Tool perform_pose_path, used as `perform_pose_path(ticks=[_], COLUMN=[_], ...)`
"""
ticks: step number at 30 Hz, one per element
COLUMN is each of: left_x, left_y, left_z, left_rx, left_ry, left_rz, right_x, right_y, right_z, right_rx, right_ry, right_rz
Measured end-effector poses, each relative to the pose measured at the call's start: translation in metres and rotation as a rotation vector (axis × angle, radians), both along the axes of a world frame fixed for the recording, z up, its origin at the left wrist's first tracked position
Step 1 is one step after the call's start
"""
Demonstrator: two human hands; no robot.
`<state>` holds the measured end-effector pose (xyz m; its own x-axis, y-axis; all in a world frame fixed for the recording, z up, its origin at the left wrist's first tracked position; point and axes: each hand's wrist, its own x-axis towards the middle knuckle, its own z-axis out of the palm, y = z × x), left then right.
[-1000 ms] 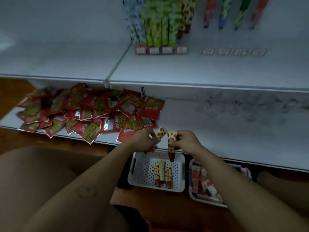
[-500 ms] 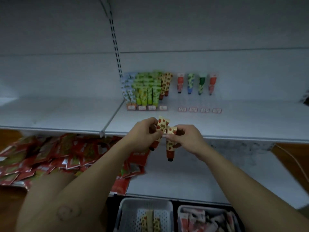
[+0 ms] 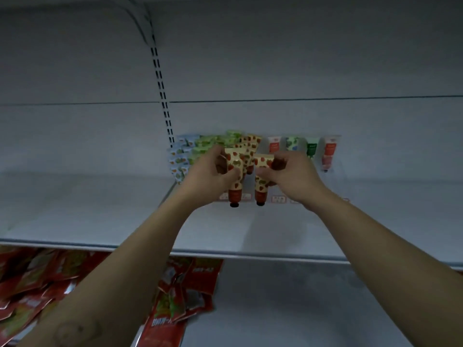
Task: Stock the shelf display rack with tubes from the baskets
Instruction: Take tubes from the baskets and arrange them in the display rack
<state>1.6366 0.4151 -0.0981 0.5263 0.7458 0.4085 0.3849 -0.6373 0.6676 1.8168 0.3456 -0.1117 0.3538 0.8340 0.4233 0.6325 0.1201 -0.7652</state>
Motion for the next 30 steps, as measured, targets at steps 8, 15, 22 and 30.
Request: perform_pose_path(ticks=[8, 15, 22, 30], left_x=[0.023, 0.033, 0.039, 0.041], left_y=[0.054, 0.084, 0.087, 0.096], left_z=[0.013, 0.004, 0.006, -0.006], left_rx=[0.189, 0.101, 0.006, -0.074], left_ry=[-0.040, -0.121, -0.204, -0.082], left_rz=[0.033, -0.008, -0.166, -0.096], right_x=[0.037, 0.038, 0.053, 0.043], right_y=[0.065, 0.108, 0.113, 0.118], right_z=[0.005, -0.025, -0.019, -0.032], right_rx=[0.163, 0.120, 0.163, 0.131], right_ry=[-0.178, 0.135, 0.207, 0.211], right_rz=[-0.186, -0.148, -0.170, -0.189])
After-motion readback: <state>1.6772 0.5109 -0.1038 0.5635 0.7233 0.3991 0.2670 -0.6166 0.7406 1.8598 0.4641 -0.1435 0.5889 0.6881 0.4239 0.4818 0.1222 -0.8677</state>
